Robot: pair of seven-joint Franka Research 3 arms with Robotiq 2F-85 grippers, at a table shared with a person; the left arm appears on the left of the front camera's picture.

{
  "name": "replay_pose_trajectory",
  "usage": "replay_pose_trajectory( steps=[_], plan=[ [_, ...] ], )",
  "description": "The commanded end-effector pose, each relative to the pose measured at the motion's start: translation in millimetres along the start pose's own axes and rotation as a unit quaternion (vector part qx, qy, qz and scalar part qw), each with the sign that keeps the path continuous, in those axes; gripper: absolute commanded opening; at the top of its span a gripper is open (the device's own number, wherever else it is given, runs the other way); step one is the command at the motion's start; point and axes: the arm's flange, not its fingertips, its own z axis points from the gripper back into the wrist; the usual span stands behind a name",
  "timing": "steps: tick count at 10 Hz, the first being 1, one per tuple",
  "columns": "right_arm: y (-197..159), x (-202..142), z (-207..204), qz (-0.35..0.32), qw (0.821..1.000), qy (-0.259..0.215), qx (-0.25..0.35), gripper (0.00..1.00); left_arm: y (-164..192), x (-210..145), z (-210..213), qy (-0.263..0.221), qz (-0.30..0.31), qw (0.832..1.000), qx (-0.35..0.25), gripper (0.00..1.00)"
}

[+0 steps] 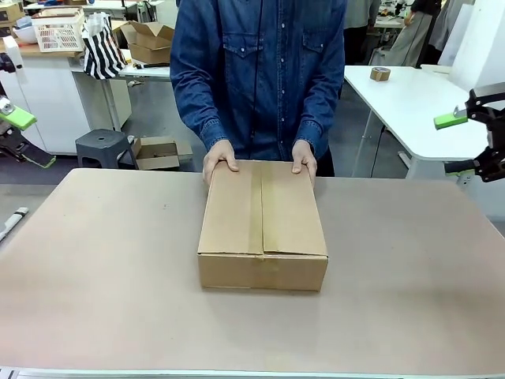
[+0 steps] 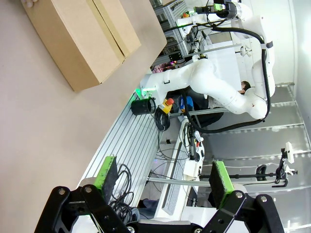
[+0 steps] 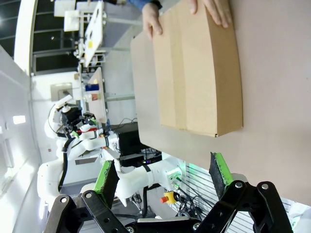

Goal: Pack the gift set into the box.
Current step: Press and hold the closed box until the human finishes sealing it.

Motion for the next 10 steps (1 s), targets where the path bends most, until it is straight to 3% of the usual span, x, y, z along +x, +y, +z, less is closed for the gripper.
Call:
replay_pose_trajectory(
  steps=[1,6,7,8,9,10],
  plan=[
    [2,2,-2,0.011,1.000,-0.003,0.012,1.00,-2,0,-2,-0.007,0.002,1.000,-0.001,1.00],
    [0,0,0,0.000,1.000,0.000,0.000,1.00,0,0,0,0.000,0.000,1.000,0.000,1.00],
    [22,10,-21,0.094,0.995,0.015,0.020,1.00,-9,9,-27,-0.012,-0.099,0.994,0.041,1.00],
    [47,21,-48,0.236,0.970,-0.019,0.052,1.00,-21,20,-54,-0.038,-0.208,0.976,0.058,1.00],
    [66,22,-74,0.320,0.941,-0.015,0.104,1.00,-33,27,-78,-0.099,-0.290,0.948,0.088,1.00],
    [79,21,-97,0.421,0.899,-0.033,0.120,1.00,-40,33,-95,-0.167,-0.351,0.910,0.142,1.00]
  ],
)
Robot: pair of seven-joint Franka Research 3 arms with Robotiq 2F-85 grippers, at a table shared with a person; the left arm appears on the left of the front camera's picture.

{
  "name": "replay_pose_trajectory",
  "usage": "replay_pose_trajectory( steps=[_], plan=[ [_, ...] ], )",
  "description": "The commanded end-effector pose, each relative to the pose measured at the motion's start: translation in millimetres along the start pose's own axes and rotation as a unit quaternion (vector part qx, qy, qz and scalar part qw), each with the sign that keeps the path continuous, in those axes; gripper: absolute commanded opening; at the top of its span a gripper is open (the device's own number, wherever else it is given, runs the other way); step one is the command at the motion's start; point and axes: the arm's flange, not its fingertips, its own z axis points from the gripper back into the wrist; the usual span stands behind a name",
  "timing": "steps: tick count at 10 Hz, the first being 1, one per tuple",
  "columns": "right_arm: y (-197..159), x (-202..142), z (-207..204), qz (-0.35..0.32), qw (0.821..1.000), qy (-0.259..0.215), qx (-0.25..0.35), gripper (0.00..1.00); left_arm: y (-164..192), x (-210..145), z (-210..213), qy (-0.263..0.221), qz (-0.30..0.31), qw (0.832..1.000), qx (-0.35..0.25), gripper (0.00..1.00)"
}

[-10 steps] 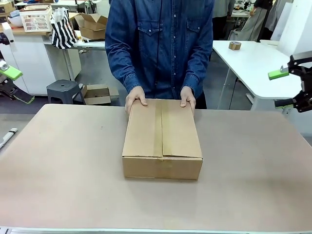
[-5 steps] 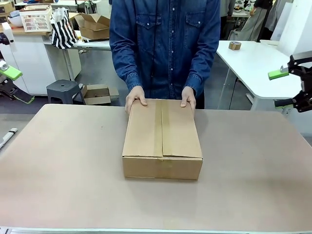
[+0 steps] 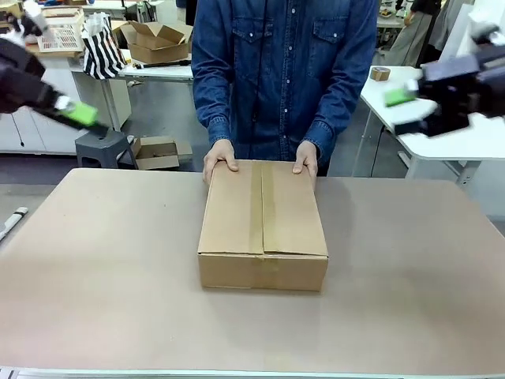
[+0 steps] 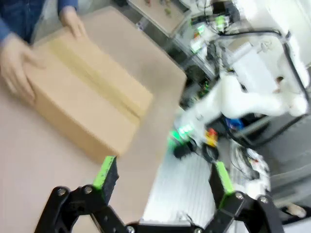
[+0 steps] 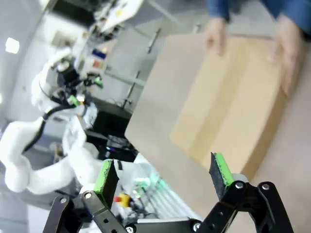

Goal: Pack the gift set into the box.
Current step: Press and hold the closed box until the human finishes sealing it.

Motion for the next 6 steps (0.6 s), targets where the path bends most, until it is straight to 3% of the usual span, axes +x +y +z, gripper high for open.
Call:
replay_pose_trajectory(
  steps=[1,2,3,4,5,6],
  plan=[
    [-1,14,-50,0.250,0.961,-0.069,0.095,1.00,-16,-5,-42,-0.149,-0.198,0.964,0.094,1.00],
    [5,8,-65,0.326,0.931,-0.152,0.057,1.00,-20,-7,-49,-0.196,-0.230,0.948,0.097,1.00],
    [9,3,-72,0.423,0.878,-0.222,-0.034,1.00,-24,-9,-59,-0.242,-0.252,0.931,0.108,1.00],
    [10,-10,-91,0.431,0.866,-0.254,0.005,1.00,-26,-16,-74,-0.275,-0.284,0.910,0.121,1.00],
    [-2,-11,-97,0.401,0.888,-0.223,0.006,1.00,-25,-18,-80,-0.247,-0.286,0.917,0.126,1.00],
    [27,6,-62,0.268,0.956,-0.118,-0.011,1.00,-28,9,-42,-0.230,-0.177,0.950,0.115,1.00]
  ],
)
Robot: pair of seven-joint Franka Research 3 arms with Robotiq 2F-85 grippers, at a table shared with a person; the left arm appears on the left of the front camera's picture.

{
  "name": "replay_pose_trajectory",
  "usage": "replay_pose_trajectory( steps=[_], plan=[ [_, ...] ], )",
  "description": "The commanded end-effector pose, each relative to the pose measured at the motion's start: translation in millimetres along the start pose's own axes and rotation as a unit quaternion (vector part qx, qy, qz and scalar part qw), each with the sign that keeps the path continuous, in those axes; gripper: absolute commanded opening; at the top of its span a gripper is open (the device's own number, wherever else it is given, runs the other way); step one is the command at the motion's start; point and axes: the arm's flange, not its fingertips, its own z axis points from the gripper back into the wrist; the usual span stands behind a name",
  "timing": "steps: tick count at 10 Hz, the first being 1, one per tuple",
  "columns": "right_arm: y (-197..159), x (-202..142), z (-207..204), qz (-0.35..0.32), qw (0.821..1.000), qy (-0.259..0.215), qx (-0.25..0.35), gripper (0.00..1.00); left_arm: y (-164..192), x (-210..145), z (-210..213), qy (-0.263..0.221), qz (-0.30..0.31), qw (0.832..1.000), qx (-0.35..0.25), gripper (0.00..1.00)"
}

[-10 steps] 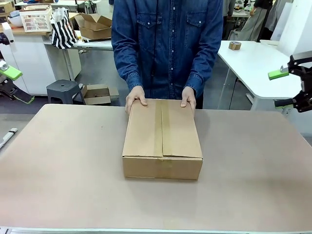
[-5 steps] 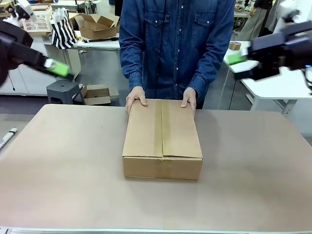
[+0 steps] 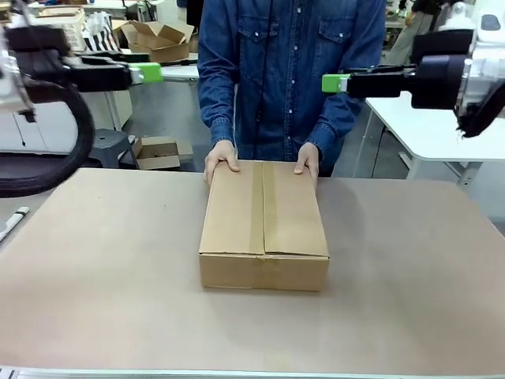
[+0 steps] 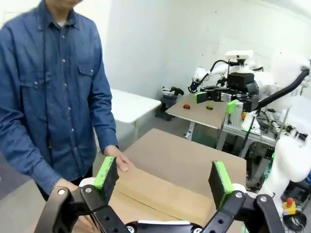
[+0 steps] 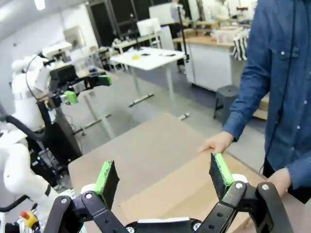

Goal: Pack the gift set into the box.
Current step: Press and hold the closed box until the human finishes sealing it.

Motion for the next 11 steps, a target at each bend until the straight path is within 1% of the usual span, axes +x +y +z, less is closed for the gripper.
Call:
replay_pose_trajectory(
  steps=[1,2,3,4,5,6,7,8,9,10,11],
  plan=[
    [-7,4,0,-0.055,0.997,0.051,0.013,1.00,1,1,14,0.031,0.053,0.998,-0.006,1.00],
    [-7,4,0,-0.055,0.997,0.051,0.013,1.00,1,1,14,0.031,0.053,0.998,-0.006,1.00],
    [-2,-2,-1,-0.015,1.000,0.012,0.003,1.00,2,-1,4,0.009,0.017,1.000,0.001,1.00],
    [-19,-16,-20,0.009,0.994,0.030,0.106,1.00,2,-20,-12,0.005,-0.063,0.995,-0.071,1.00],
    [-38,-33,-30,0.042,0.983,0.050,0.174,1.00,4,-44,-22,0.034,-0.134,0.982,-0.127,1.00],
    [-56,-50,-38,0.091,0.981,0.059,0.161,1.00,2,-64,-31,0.049,-0.155,0.970,-0.182,1.00],
    [-65,-69,-52,0.113,0.973,0.069,0.187,1.00,-3,-81,-43,0.055,-0.182,0.961,-0.200,1.00],
    [-71,-91,-68,0.129,0.969,0.086,0.195,1.00,-10,-101,-60,0.040,-0.179,0.965,-0.189,1.00],
    [-72,-109,-83,0.172,0.961,0.106,0.190,1.00,-18,-120,-78,-0.011,-0.152,0.974,-0.167,1.00],
    [-71,-124,-96,0.194,0.953,0.111,0.206,1.00,-26,-145,-95,-0.041,-0.178,0.973,-0.141,1.00],
    [-68,-138,-110,0.183,0.953,0.121,0.210,1.00,-33,-172,-108,-0.029,-0.156,0.977,-0.146,1.00]
  ],
)
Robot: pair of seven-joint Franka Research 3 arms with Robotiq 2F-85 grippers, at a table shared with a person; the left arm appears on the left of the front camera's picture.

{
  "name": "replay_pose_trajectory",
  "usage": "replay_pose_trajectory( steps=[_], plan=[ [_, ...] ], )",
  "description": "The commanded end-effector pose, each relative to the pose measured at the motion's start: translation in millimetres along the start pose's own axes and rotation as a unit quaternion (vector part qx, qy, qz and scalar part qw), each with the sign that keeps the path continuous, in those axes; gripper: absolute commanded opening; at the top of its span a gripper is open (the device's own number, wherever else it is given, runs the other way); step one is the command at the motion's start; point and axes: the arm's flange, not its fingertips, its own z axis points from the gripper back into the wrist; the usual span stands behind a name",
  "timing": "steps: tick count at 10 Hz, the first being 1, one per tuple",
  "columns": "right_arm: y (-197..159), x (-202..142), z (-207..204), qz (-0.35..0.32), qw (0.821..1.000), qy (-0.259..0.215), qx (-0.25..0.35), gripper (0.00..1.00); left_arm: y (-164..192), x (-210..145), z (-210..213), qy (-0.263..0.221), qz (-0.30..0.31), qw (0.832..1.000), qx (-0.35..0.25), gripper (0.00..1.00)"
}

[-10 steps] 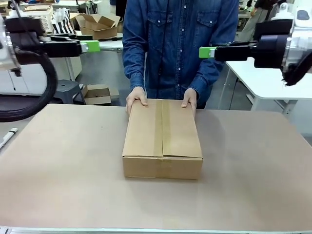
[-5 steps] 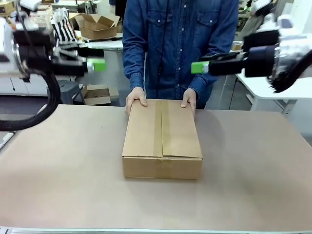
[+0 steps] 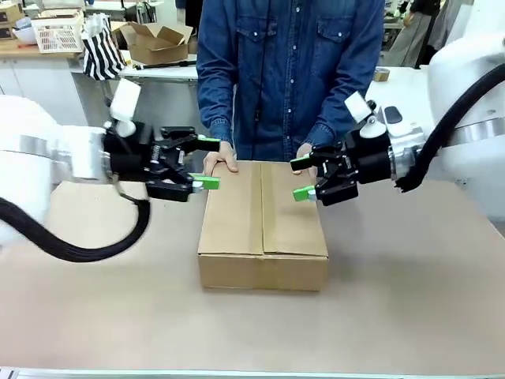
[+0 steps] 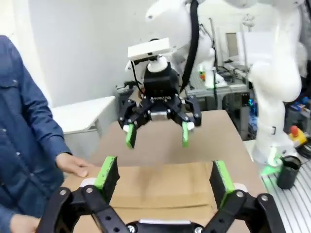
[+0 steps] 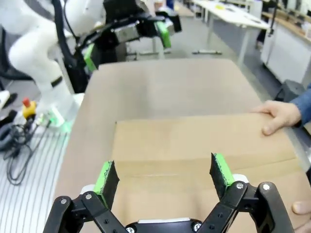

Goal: Pack the gift set into the box.
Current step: Press and hold the closed box until the human finishes sealing it.

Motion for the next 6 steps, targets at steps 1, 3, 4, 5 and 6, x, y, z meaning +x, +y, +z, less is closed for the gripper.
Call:
replay_pose_trajectory(
  steps=[1,3,4,5,6],
  plan=[
    [0,16,-23,-0.076,0.997,0.004,-0.029,1.00,-21,-42,-21,0.033,0.069,0.997,0.028,1.00],
    [0,0,0,0.000,1.000,0.000,0.000,1.00,0,0,0,0.000,0.000,1.000,0.000,1.00],
    [0,-1,-14,-0.021,1.000,0.007,-0.001,1.00,-10,-33,-17,0.015,0.035,0.999,0.011,1.00],
    [-12,-20,-31,-0.014,0.999,0.033,-0.028,1.00,-11,-45,-29,0.047,0.025,0.998,-0.046,1.00],
    [-9,-27,-34,-0.006,1.000,0.010,-0.018,1.00,-12,-62,-35,0.043,0.043,0.995,-0.080,1.00]
  ],
)
